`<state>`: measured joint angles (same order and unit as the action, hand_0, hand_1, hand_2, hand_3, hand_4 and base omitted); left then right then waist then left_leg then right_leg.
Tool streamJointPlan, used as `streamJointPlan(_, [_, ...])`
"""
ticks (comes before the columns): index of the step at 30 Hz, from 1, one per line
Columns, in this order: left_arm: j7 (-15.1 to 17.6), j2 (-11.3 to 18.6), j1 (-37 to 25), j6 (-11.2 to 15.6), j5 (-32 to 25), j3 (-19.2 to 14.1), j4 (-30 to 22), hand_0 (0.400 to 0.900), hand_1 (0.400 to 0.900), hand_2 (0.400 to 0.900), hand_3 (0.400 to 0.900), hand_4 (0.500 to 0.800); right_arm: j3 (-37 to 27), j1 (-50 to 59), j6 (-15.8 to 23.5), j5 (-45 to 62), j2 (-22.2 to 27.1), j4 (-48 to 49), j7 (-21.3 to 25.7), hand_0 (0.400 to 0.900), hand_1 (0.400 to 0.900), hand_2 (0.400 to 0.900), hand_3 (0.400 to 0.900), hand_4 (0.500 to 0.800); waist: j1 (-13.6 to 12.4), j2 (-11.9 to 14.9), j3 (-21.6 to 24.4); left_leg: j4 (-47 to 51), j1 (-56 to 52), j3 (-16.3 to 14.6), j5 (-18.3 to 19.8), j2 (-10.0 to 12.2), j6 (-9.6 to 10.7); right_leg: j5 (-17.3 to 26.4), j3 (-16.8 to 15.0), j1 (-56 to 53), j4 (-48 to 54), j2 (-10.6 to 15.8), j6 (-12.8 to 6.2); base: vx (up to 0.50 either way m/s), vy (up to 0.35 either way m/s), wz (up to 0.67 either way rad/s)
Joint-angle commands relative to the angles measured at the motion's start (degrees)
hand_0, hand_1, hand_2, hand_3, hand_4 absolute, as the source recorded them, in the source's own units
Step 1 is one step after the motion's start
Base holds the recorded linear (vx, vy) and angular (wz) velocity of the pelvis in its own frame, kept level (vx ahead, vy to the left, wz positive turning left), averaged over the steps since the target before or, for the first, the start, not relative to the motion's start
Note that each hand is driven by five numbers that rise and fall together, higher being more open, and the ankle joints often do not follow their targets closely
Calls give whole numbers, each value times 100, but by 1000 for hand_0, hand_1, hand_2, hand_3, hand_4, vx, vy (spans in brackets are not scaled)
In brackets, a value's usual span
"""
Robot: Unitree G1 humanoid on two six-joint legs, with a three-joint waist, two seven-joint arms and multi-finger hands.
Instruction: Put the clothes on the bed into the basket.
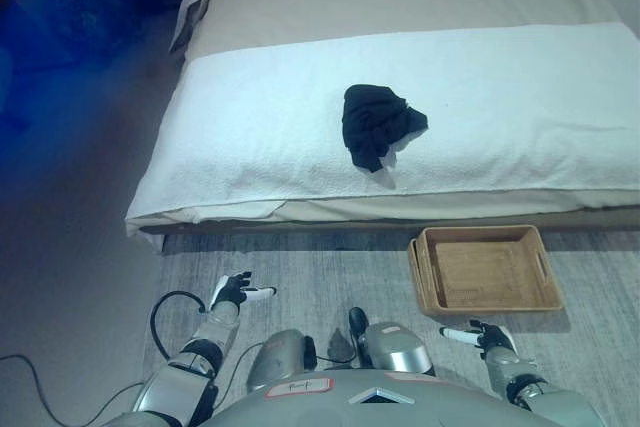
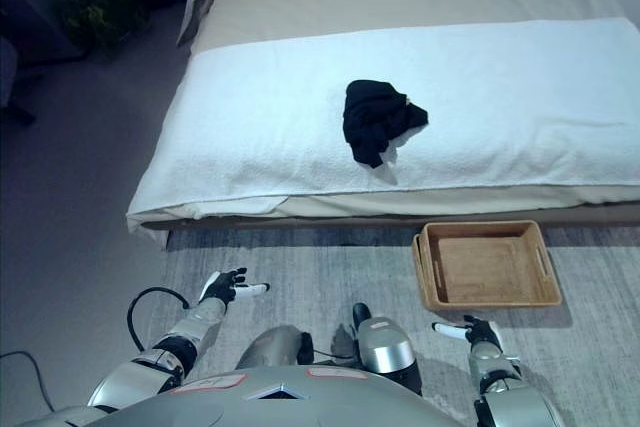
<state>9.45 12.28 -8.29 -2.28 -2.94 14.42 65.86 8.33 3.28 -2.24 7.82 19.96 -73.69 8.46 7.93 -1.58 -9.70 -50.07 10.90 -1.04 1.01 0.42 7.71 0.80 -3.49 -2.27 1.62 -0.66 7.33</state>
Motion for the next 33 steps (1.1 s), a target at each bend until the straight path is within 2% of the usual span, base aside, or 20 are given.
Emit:
streamJointPlan(1, [177,580,160,125,-114,41,-436,900,900,900,900,800,91,130,158,89,230,180,171,900,900,900,900,800,-108,153,-59,2553,319,-398,-576,483,-530,-429,-221,-304,-247,-186,-660,461,101,-14])
streamJointPlan(2, [173,600,180,129,-132,-5,-435,900,900,900,900,800,130,159,184,63,245,217,167,900,900,900,900,800,-128,122,-45,3796,214,-318,-808,608,-474,-534,-260,-437,-204,-172,-721,483,140,-18])
streamJointPlan(4, [182,620,206,132,-140,-63,-409,900,900,900,900,800,152,194,233,25,278,250,184,900,900,900,900,800,-140,38,-22,5427,100,-143,-1107,733,-332,-738,-375,-652,-186,-139,-780,519,193,-36])
streamJointPlan(6, [196,599,252,129,-137,-139,-280,900,900,900,900,800,152,236,260,2,314,288,184,900,900,900,900,800,-126,-33,50,5507,391,-83,-999,913,-167,-908,-504,-811,-288,-67,-839,526,229,-57])
streamJointPlan(7, [197,599,295,129,-126,-169,-232,900,900,900,900,800,157,245,277,1,332,376,163,900,900,900,900,800,-139,-59,115,5507,443,-168,-1013,958,-112,-1035,-542,-937,-323,0,-890,705,311,-96])
streamJointPlan(8, [189,575,330,148,-97,-211,-185,900,900,900,900,800,247,291,292,-79,339,508,127,900,900,900,900,800,-217,-94,216,5507,292,-153,-1115,974,-155,-1174,-650,-1182,-364,84,-943,739,340,-100])
streamJointPlan(9, [203,605,335,132,-69,-240,-150,900,900,900,900,800,289,306,298,-146,344,596,145,900,900,900,900,800,-288,-97,270,5507,221,-163,-1281,969,-110,-1245,-665,-1286,-403,177,-957,753,363,-112])
streamJointPlan(11, [248,666,363,148,-64,-260,-86,900,900,900,900,800,350,376,345,-264,396,943,226,900,900,900,900,800,-371,-28,416,5507,57,-189,-1445,860,-176,-1201,-742,-1259,-775,394,-1070,631,365,-55])
streamJointPlan(13, [338,709,356,161,36,-208,-116,900,900,900,900,800,433,420,408,-499,507,1454,322,900,900,900,900,800,-444,99,445,5353,-130,-292,-1256,612,-375,-467,-753,-900,-1761,540,-1277,521,342,-27])
streamJointPlan(15, [441,733,280,146,50,-164,-200,900,900,900,900,800,554,587,406,-715,601,1733,364,900,900,900,900,800,-474,156,367,5245,-336,-447,-954,405,-619,410,-683,-303,-2899,608,-1404,374,318,-31])
streamJointPlan(17, [532,778,96,145,-23,-135,-310,900,900,900,900,800,778,859,375,-1100,791,2141,422,900,900,900,900,800,-478,157,202,5148,-540,-554,-739,285,-802,857,-431,272,-3738,640,-1403,294,330,-19])
streamJointPlan(18, [581,770,31,159,-33,-108,-306,900,900,900,900,800,836,949,362,-1257,838,2142,480,900,900,900,900,800,-476,145,160,5146,-638,-595,-665,229,-846,856,-272,434,-3904,709,-1410,298,322,-2])
streamJointPlan(20, [612,775,-93,166,-70,-76,-303,900,900,900,900,800,840,1208,302,-1424,1113,2304,566,900,900,900,900,800,-441,94,129,5170,-850,-605,-521,140,-894,751,-56,775,-3713,825,-1344,325,258,17])
streamJointPlan(21, [636,766,-150,165,-94,-64,-309,900,900,900,900,800,839,1307,280,-1428,1200,2438,568,900,900,900,900,800,-410,48,105,5204,-926,-599,-499,143,-879,491,20,936,-3419,793,-1330,302,170,24])
streamJointPlan(23, [654,677,-244,146,-81,-38,-271,900,900,900,900,800,816,1452,251,-1496,1374,2774,608,900,900,900,900,800,-319,-6,38,5246,-1141,-554,-363,87,-826,-4,276,965,-2413,784,-1352,326,123,32])
streamJointPlan(24, [647,642,-249,139,-58,-40,-240,900,900,900,900,800,807,1504,246,-1506,1420,2859,627,900,900,900,900,800,-280,-8,24,5289,-1233,-530,-320,50,-799,-90,286,938,-1695,703,-1386,336,65,35])
streamJointPlan(27, [611,617,-231,121,48,-141,-157,900,900,900,900,800,751,1492,242,-1691,1572,3210,674,900,900,900,900,800,-242,79,44,5507,-1540,-448,-188,-113,-744,305,11,1088,-25,534,-1555,337,18,41])
streamJointPlan(30, [566,659,-117,103,165,-215,-241,900,900,900,900,800,599,1288,203,-1921,1784,3713,691,900,900,900,900,800,-229,160,30,5507,-1748,-266,5,-236,-733,503,-43,995,322,485,-1594,291,-45,68])
streamJointPlan(31, [564,671,-63,98,174,-252,-260,900,900,900,900,800,521,1222,212,-1960,1836,3776,728,900,900,900,900,800,-211,182,48,5507,-1772,-165,68,-260,-735,544,-261,980,296,459,-1556,265,-76,92])
streamJointPlan(33, [562,634,21,69,159,-318,-228,900,900,900,900,800,417,1039,179,-1969,1822,3768,728,900,900,900,900,800,-216,158,115,5507,-1824,2,91,-234,-698,603,-116,879,230,514,-1502,270,-128,79])
